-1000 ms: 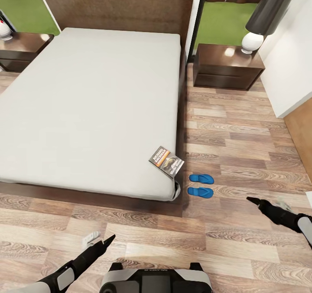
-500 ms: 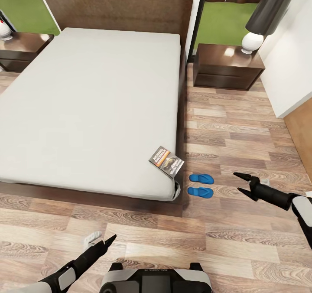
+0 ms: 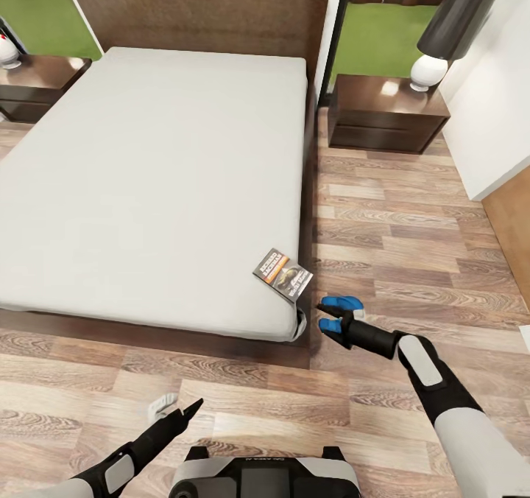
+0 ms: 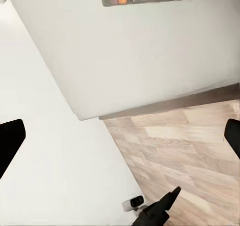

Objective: In the bedroom, move the book from the bed onto either nightstand, and place the two sandals side by side next to the bed.

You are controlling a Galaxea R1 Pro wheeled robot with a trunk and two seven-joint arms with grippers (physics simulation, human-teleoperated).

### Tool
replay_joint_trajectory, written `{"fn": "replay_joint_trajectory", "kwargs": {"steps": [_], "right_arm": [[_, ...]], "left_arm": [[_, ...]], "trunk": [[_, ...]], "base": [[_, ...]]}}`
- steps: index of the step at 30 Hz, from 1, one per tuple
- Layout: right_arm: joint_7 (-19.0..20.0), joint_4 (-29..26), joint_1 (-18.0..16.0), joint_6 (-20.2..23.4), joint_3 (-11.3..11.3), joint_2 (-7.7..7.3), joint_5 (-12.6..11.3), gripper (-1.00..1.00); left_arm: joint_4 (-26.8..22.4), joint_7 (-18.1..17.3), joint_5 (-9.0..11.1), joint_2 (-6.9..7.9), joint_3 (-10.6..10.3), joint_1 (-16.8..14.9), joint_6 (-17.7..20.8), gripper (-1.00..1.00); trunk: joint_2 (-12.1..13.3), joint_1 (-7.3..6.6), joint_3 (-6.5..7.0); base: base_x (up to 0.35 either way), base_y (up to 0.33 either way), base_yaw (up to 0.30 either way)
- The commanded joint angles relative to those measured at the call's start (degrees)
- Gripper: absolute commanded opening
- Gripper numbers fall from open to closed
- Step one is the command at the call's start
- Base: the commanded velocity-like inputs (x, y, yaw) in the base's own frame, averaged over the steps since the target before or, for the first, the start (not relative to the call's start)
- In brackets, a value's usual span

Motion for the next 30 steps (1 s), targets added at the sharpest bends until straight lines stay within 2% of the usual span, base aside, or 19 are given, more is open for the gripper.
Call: {"fn": "replay_joint_trajectory", "kwargs": {"steps": [1, 5, 12, 14, 15, 16, 18, 20, 25, 30], "right_arm": [[0.3, -0.1, 0.0, 0.3, 1.1, 0.68, 0.4, 1.00], [0.3, -0.2, 0.0, 0.3, 3.5, 1.65, 0.4, 1.00], [0.5, -0.2, 0.0, 0.3, 3.9, 1.71, 0.1, 1.00], [2.8, -0.2, 0.0, 0.3, 3.9, 1.59, 0.0, 1.00], [5.9, -0.2, 0.0, 0.3, 3.9, 1.47, 0.0, 1.00], [11.4, -0.2, 0.0, 0.3, 3.9, 1.36, 0.1, 1.00], [16.2, -0.1, 0.0, 0.3, 3.9, 1.30, 0.2, 1.00], [19.4, 0.2, 0.0, 0.3, 3.9, 1.23, 0.3, 1.00], [22.3, 0.5, 0.0, 0.3, 3.8, 1.16, 0.3, 1.00], [22.7, 0.6, 0.1, -0.5, 3.8, 1.15, 0.4, 1.00]], "left_arm": [[0.0, -0.1, 0.2, -0.03, -0.5, 0.0, -0.4, 1.00], [0.0, -0.1, 0.2, -0.09, -0.5, 0.0, -0.4, 1.00], [0.0, -0.1, 0.2, -0.10, -0.5, 0.0, -0.4, 1.00], [0.0, -0.1, 0.2, -0.10, -0.5, 0.0, -0.4, 1.00], [0.0, -0.1, 0.2, -0.10, -0.5, 0.0, -0.4, 1.00], [0.0, -0.1, 0.2, -0.10, -0.5, 0.0, -0.4, 1.00], [0.0, -0.1, 0.2, -0.10, -0.5, 0.0, -0.4, 1.00], [0.0, -0.1, 0.2, -0.10, -0.5, 0.0, -0.4, 1.00], [0.0, -0.1, 0.2, -0.10, -0.5, 0.0, -0.4, 1.00], [0.0, -0.1, 0.1, -0.10, -0.5, 0.0, -0.4, 1.00]], "trunk": [[0.0, 0.01, -0.03], [0.0, 0.01, -0.03], [0.0, 0.01, -0.03], [0.0, 0.01, -0.03], [0.0, 0.01, -0.03], [0.0, 0.01, -0.03], [0.0, 0.01, -0.03], [0.0, 0.01, -0.03], [0.0, 0.01, -0.03], [0.0, 0.01, -0.03]], "base": [[0.000, 0.000, 0.000], [0.000, 0.000, 0.000], [0.000, 0.000, 0.000], [0.000, 0.000, 0.000], [0.000, 0.000, 0.000], [0.000, 0.000, 0.000], [0.000, 0.000, 0.000], [0.000, 0.000, 0.000], [0.000, 0.000, 0.000], [0.046, 0.000, 0.000]]}}
